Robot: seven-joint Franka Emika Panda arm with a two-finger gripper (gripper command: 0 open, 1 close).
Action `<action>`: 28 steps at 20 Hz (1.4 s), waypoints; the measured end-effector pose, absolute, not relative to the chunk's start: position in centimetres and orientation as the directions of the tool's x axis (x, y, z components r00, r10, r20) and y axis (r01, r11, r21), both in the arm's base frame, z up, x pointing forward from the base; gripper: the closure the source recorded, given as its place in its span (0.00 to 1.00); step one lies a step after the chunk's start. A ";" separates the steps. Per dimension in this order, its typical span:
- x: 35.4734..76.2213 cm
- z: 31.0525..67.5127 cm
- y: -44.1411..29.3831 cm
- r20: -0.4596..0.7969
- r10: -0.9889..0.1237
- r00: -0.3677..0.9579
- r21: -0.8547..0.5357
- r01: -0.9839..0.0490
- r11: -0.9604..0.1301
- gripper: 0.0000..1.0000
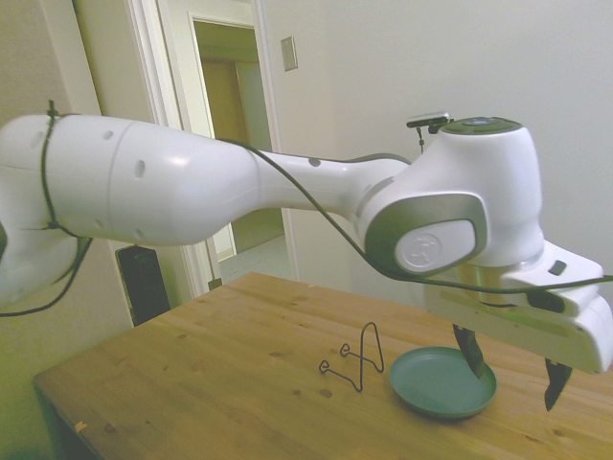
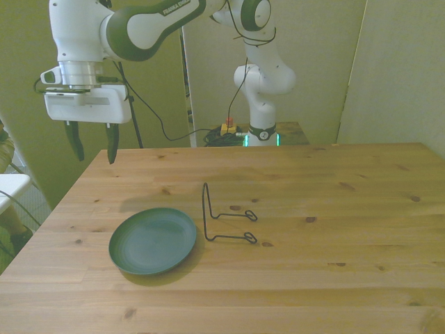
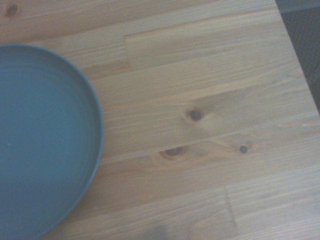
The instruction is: Load the plate
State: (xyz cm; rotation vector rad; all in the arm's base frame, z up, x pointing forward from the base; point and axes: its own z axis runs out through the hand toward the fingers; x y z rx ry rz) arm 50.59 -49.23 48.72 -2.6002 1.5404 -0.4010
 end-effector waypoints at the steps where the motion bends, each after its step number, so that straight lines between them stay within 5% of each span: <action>1: 51.0 48.5 -49.8 0.172 -0.873 0.456 -0.218 -0.847 -0.485 0.00; 13: 57.4 43.0 -49.4 0.091 -0.861 0.501 -0.275 -0.818 -0.505 0.00; 28: 58.2 38.9 -49.0 -0.001 -0.880 0.476 -0.338 -0.828 -0.447 0.00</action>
